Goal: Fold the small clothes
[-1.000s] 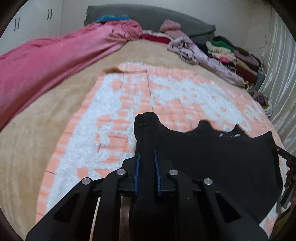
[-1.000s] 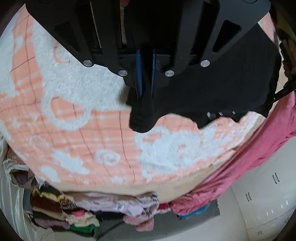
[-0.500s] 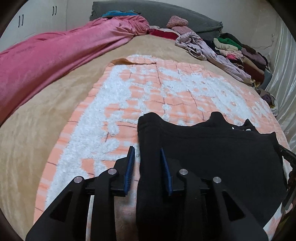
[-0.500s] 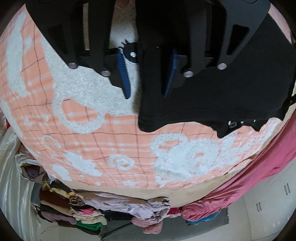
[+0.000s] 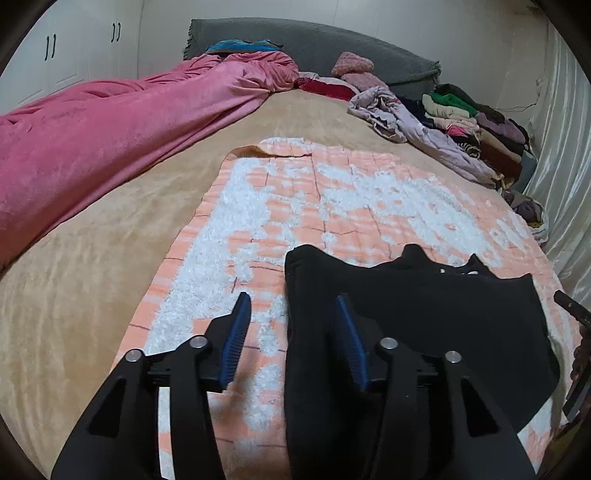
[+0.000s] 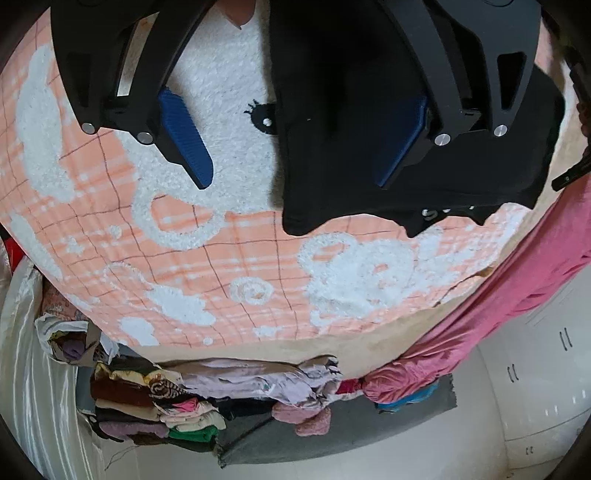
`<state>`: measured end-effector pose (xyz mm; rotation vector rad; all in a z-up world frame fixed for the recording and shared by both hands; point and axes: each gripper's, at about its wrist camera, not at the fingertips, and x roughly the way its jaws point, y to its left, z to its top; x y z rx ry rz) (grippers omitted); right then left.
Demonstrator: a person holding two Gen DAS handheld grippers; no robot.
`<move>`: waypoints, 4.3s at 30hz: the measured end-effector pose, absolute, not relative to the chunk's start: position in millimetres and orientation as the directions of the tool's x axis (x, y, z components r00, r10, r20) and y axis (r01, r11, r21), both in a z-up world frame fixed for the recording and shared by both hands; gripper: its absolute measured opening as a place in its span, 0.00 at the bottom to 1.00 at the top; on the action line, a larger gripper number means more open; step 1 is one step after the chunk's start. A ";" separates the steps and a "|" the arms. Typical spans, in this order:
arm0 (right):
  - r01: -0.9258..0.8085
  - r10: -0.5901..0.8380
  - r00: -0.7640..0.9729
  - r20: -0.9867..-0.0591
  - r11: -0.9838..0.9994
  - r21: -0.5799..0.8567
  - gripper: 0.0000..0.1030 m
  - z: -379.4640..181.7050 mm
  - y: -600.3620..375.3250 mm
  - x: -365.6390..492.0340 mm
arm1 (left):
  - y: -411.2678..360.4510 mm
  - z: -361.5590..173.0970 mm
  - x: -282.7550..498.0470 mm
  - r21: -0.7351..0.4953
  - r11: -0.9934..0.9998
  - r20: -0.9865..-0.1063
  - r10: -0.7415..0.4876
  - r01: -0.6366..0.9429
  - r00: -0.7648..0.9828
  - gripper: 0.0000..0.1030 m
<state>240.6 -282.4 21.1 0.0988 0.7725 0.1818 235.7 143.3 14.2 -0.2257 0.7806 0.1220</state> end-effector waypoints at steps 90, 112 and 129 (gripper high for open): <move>-0.650 0.380 0.631 -0.676 0.736 -0.192 0.91 8.2 -29.1 60.3 | 164.4 17.4 205.5 -0.158 0.965 -0.751 0.021 -0.210 0.660 0.95; -0.615 0.271 0.701 -0.660 0.698 -0.367 0.90 -21.2 28.1 74.5 | 173.8 7.1 227.0 -0.205 0.954 -0.768 -0.019 -0.218 0.640 0.95; -0.676 0.396 0.653 -0.646 0.690 -0.259 0.19 -6.8 22.6 69.4 | 172.8 -8.9 238.6 -0.347 0.920 -0.771 -0.169 -0.182 0.614 0.94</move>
